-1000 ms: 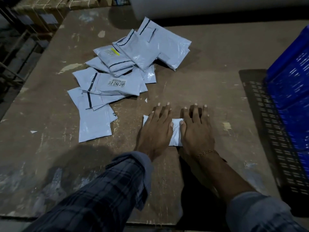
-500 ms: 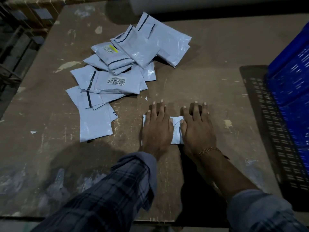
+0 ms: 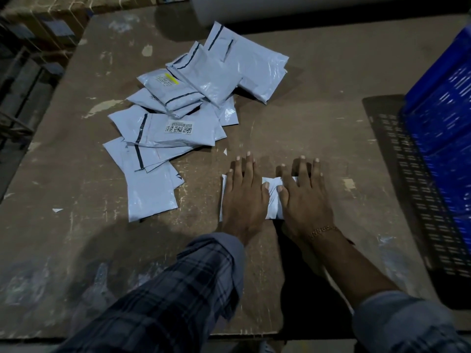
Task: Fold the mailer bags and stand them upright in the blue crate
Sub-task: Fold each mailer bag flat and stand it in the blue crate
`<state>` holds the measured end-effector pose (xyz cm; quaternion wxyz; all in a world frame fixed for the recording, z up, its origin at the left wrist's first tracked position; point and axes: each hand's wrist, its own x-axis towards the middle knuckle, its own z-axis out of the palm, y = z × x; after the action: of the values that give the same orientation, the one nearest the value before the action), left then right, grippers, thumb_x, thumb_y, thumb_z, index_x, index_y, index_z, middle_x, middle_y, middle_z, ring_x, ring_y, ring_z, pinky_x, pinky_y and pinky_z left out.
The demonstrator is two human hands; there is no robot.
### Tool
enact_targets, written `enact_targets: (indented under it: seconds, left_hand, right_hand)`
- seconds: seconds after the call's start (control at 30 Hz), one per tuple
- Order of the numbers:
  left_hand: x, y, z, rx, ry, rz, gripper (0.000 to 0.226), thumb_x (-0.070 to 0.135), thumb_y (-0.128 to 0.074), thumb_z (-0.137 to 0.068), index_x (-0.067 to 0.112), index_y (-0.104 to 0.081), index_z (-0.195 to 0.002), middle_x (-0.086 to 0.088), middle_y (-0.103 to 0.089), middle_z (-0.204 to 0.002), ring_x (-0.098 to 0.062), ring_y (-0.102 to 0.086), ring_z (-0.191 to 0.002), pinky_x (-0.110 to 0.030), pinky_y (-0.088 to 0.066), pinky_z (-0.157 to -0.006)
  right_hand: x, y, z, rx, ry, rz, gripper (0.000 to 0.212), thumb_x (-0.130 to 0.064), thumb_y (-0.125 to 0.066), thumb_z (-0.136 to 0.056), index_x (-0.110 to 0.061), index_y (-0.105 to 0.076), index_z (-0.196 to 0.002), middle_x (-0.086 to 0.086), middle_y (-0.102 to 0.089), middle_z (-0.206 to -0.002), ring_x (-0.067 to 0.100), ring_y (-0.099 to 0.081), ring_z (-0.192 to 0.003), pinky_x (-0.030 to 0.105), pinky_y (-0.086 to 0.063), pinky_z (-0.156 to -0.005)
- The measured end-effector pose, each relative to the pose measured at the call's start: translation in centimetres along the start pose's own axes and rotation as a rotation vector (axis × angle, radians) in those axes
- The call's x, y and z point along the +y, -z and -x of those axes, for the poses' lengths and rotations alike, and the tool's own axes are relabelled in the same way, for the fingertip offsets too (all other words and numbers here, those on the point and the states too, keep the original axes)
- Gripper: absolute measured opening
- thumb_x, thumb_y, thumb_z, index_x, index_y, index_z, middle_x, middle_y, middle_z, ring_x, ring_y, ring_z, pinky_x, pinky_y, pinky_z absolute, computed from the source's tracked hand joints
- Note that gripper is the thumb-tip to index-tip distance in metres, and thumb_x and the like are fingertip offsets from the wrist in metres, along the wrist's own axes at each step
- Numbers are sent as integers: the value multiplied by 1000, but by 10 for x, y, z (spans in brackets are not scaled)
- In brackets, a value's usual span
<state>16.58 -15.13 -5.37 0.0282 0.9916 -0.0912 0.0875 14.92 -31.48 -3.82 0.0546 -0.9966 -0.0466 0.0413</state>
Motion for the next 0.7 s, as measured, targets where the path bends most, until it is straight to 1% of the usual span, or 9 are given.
enact_targets:
  seconds: [0.07,0.13,0.23,0.3,0.33,0.43,0.5,0.6,0.7]
  left_hand:
    - [-2,1,1,-12,-32,63,64,39,-22,-109,3,-34,-161,-13,-31,-170,-34,-30,-156,-49,-32,-124]
    - [-10,3,2,-45,-58,163,65,43,-20,-110,7,-30,-163,-9,-25,-173,-30,-22,-160,-48,-24,-127]
    - [-17,9,10,-80,11,383,68,52,-23,-109,14,-27,-166,-3,-22,-174,-22,-17,-161,-46,-16,-131]
    - [-19,22,17,34,102,526,58,41,-31,-112,14,-35,-163,-2,-34,-170,-21,-30,-157,-50,-30,-125]
    - [-19,34,19,122,141,564,53,34,-34,-113,15,-39,-162,-1,-40,-167,-21,-37,-153,-50,-37,-120]
    - [-16,78,16,435,214,607,42,24,-39,-113,17,-52,-153,3,-57,-153,-18,-54,-139,-41,-47,-109]
    - [-11,103,8,504,265,632,36,24,-42,-113,19,-60,-143,5,-65,-141,-16,-60,-129,-36,-51,-103]
    - [-4,104,-2,229,233,465,34,43,-39,-111,31,-53,-139,9,-62,-136,-18,-60,-122,-41,-54,-95]
    - [-2,57,-1,-70,117,333,48,48,-29,-111,23,-42,-150,-4,-47,-157,-27,-45,-144,-46,-43,-114]
  right_hand:
    - [1,3,2,-42,25,-7,65,-49,-21,-101,-18,-41,-154,21,-23,-166,50,-14,-152,60,-19,-122]
    - [7,11,8,-30,35,-134,62,-52,-31,-101,-16,-49,-148,16,-38,-158,43,-33,-143,55,-29,-118]
    - [15,34,19,-35,37,-306,53,-46,-73,-90,-12,-63,-129,11,-61,-129,33,-54,-116,43,-45,-99]
    - [14,50,23,-4,64,-350,47,-41,-85,-80,-12,-66,-113,8,-65,-108,31,-59,-99,42,-47,-84]
    - [12,57,25,71,96,-337,44,-36,-85,-76,-13,-65,-108,7,-64,-103,32,-59,-94,42,-46,-79]
    - [0,70,34,385,173,-221,34,-8,-78,-69,-13,-59,-96,8,-56,-99,34,-53,-89,44,-42,-76]
    - [-3,64,42,472,182,-177,30,5,-74,-71,-12,-59,-91,12,-55,-99,35,-51,-89,44,-40,-77]
    - [-2,39,57,394,208,-201,30,3,-78,-73,-13,-59,-90,10,-55,-98,33,-52,-90,40,-39,-76]
    - [2,32,74,304,243,-328,19,-17,-77,-79,-16,-61,-88,2,-54,-94,26,-50,-89,37,-39,-76]
